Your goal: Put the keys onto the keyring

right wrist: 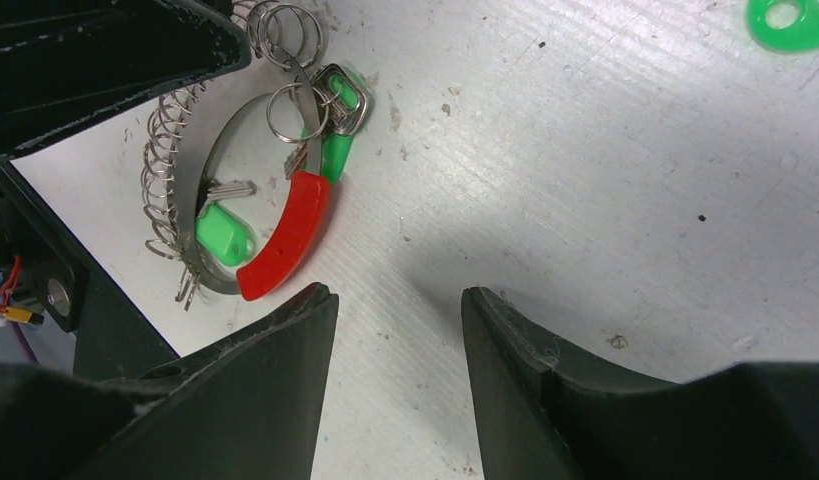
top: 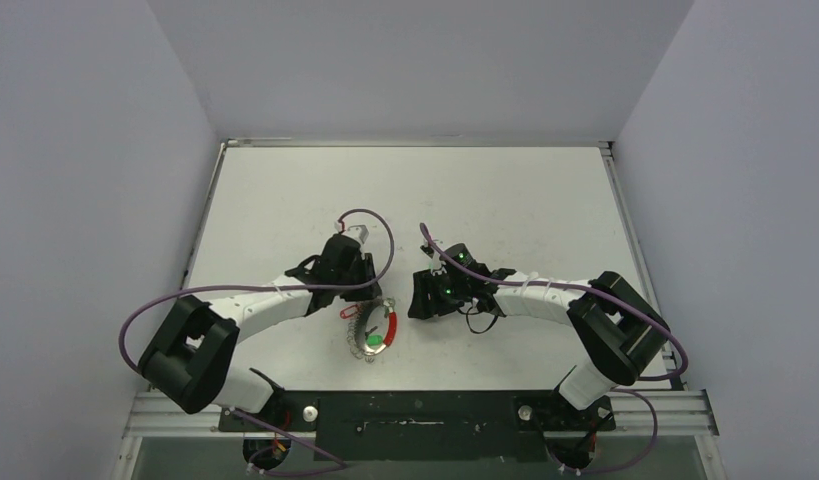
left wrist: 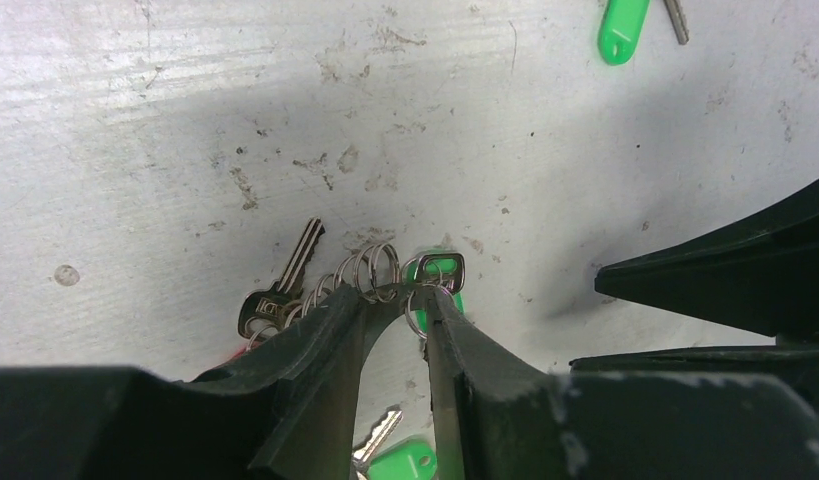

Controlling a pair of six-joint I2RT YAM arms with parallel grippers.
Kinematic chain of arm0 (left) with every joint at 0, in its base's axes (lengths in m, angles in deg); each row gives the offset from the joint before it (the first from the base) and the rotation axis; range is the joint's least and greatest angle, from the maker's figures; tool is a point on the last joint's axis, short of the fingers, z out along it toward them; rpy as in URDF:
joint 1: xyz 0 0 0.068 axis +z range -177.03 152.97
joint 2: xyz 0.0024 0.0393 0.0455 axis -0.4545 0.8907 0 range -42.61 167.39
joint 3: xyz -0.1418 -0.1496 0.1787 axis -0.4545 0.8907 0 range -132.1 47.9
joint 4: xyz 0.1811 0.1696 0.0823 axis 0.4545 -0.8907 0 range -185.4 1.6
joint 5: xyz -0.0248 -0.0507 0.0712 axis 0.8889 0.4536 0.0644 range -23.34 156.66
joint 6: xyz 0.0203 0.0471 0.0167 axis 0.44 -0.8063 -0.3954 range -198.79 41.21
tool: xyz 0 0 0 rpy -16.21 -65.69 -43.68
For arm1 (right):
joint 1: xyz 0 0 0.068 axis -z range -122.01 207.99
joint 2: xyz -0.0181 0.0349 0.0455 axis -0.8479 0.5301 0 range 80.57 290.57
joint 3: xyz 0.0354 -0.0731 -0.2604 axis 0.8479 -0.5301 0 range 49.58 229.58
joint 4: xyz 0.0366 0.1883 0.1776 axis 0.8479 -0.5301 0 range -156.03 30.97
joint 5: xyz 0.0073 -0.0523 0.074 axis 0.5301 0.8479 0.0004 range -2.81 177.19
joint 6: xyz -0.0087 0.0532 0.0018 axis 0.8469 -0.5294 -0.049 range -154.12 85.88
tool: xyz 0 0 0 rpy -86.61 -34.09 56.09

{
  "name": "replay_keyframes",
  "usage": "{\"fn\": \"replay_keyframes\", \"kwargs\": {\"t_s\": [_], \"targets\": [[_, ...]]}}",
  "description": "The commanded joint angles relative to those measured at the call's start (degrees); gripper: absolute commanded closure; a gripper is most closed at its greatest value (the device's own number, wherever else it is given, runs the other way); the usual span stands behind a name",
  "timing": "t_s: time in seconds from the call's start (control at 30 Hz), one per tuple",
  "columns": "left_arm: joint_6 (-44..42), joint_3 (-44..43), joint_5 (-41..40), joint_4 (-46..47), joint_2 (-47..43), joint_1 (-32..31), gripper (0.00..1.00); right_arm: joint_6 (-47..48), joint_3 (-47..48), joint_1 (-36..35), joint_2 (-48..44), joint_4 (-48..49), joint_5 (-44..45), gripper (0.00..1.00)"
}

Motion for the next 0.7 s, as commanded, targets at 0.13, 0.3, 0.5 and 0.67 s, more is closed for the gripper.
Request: {"fn": "replay_keyframes", "kwargs": {"t_s": [0.13, 0.3, 0.5, 0.67], "targets": [[0.9, 1.6, 2.7, 7.3, 1.7, -0.2, 0.72, 1.0, 1.8, -0.2, -0.6, 0.5, 0.8, 0.5], [0.9, 1.5, 2.2, 7.5, 1.6, -0.2, 0.77, 1.1, 2.0, -0.2, -0.5, 0.5, 0.9, 0.5], [1.1, 1.8, 2.3, 8.3, 2.4, -0.2, 0.82, 1.2, 2.3, -0.2, -0.1, 0.5, 1.0, 0.5], [1.1, 1.9, 1.7, 8.7, 3.6, -0.2, 0.79, 1.4, 2.3, -0.1, -0.2, 0.5, 1.1, 0.5]]}}
